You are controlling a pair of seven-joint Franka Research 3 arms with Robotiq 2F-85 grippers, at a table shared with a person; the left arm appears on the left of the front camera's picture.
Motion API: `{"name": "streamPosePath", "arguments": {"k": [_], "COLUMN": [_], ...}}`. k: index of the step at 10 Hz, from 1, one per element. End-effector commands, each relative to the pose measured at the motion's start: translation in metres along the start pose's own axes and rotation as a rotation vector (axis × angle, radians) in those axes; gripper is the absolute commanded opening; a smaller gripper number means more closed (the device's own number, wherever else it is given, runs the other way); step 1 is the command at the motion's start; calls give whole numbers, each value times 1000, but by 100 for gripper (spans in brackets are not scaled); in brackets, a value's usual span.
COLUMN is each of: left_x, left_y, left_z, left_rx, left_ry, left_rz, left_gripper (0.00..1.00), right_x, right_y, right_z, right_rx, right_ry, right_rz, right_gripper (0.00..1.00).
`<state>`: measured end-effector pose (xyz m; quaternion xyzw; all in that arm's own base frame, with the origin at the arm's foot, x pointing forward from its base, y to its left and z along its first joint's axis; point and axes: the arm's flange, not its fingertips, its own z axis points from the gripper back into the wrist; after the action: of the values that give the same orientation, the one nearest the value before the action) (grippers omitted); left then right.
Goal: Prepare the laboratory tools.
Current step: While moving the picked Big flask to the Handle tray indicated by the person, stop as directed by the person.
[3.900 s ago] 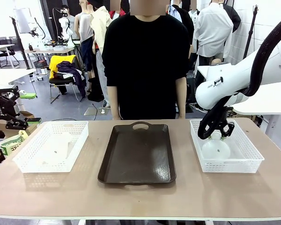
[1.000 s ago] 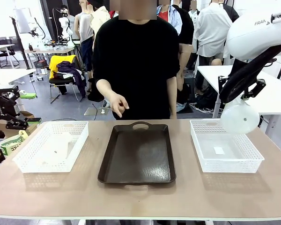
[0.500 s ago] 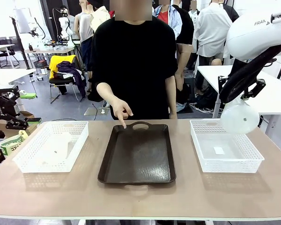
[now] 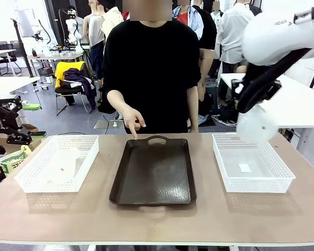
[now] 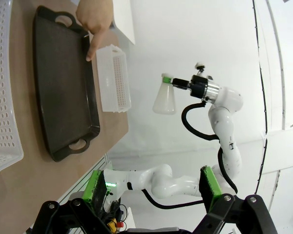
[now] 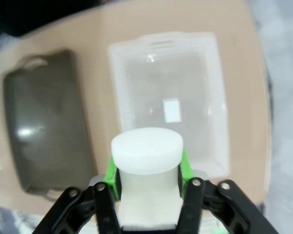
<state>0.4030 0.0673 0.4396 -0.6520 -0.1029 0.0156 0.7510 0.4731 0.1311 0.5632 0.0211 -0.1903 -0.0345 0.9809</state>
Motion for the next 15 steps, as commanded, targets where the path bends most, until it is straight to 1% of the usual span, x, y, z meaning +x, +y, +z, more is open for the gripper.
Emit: {"name": "streamPosePath", "arguments": {"k": [1,2,6,7,8,9,10,12,13,15], "left_x": [0,0,0,0,0,0,0,0,0,0], "left_y": [0,0,0,0,0,0,0,0,0,0], "left_z": [2,2,2,2,2,2,2,2,2,2], "left_rx": [-3,-3,-3,-3,-3,-3,-3,-3,-3,-3], "left_ry": [-4,-4,-4,-4,-4,-4,-4,-4,-4,-4], "left_rz": [-15,-15,-15,-15,-15,-15,-15,-15,-15,-15], "left_gripper": [100,100,100,100,100,100,100,100,100,100], "right_x": [4,4,-1,0,0,-2,-3,-2,-3,-10], "right_y": [37,61,164,191,221,246,267,298,307,318], "right_z": [7,8,9,4,-10,-25,-38,-78,-95,-122], "right_rx": [84,107,104,97,75,38,28,36,56,62], "right_ry": [-105,-128,-136,-122,-97,-80,-47,-12,40,87], "right_rz": [174,258,535,589,648,708,747,802,795,806], "right_gripper": [0,0,0,0,0,0,0,0,0,0]}}
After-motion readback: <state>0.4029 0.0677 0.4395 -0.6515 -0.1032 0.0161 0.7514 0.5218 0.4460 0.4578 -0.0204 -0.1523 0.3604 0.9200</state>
